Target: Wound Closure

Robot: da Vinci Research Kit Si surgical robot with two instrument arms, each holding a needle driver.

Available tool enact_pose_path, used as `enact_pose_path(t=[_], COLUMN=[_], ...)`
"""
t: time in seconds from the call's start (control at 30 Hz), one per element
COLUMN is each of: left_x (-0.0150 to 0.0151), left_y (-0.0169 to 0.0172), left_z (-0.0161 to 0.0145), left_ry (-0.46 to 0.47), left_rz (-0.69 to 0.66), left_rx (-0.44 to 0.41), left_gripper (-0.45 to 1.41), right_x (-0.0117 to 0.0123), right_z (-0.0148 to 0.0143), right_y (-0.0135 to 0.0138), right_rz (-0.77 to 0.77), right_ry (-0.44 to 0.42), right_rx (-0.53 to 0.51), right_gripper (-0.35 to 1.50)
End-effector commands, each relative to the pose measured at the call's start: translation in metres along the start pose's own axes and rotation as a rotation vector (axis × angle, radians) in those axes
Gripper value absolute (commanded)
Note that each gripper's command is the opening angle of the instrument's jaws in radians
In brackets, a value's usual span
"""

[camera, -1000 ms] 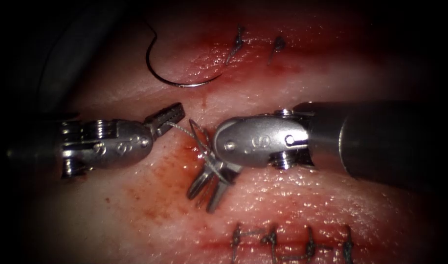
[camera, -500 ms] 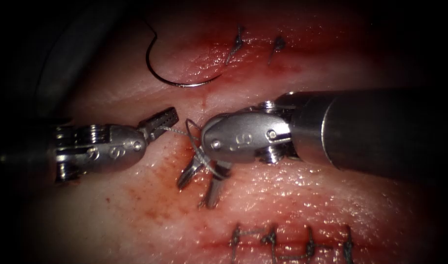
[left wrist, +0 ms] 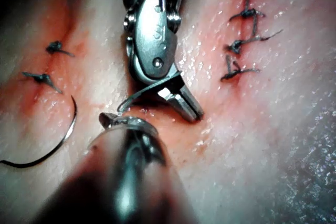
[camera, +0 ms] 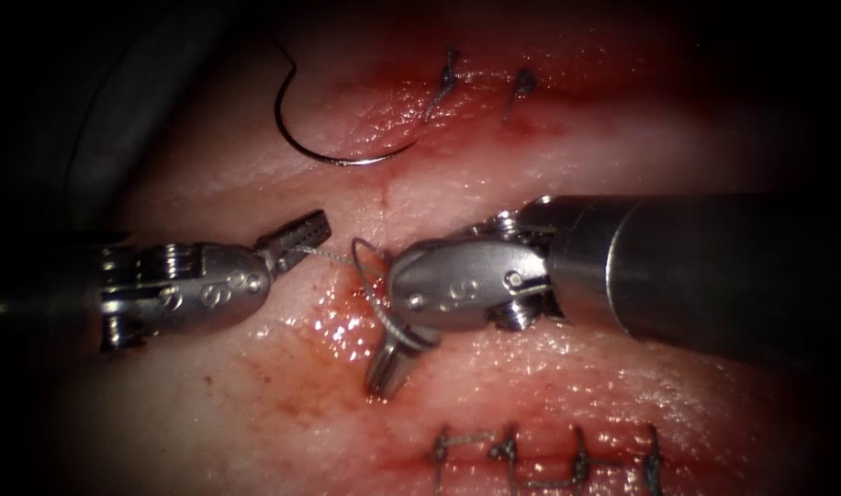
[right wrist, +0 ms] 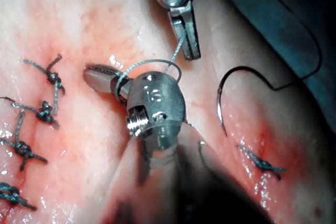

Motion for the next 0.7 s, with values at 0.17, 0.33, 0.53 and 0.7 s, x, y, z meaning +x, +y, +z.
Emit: enact_pose_path(t=[0.17, 0.33, 0.53, 0.7], left_x=[0.0004, 0.0004, -0.0004, -0.0006], left_y=[0.0014, 0.0032, 0.0064, 0.0089], left_z=[0.0004, 0.0, -0.0001, -0.0011], left_ry=[-0.004, -0.009, -0.028, -0.038], left_rz=[0.008, 0.016, 0.016, 0.019], left_rx=[0.001, 0.001, -0.015, -0.028], left_gripper=[-0.45, -0.45, -0.45, -0.45], right_x=[0.0003, 0.0004, 0.0009, 0.0009], right_z=[-0.0002, -0.0025, -0.0068, -0.0083], right_y=[0.0013, 0.002, 0.0028, 0.0033], right_rz=[0.003, 0.02, 0.051, 0.067], right_ry=[0.018, 0.131, 0.254, 0.299], right_rx=[-0.019, -0.093, -0.17, -0.217], right_gripper=[-0.35, -0.35, -0.35, -0.35])
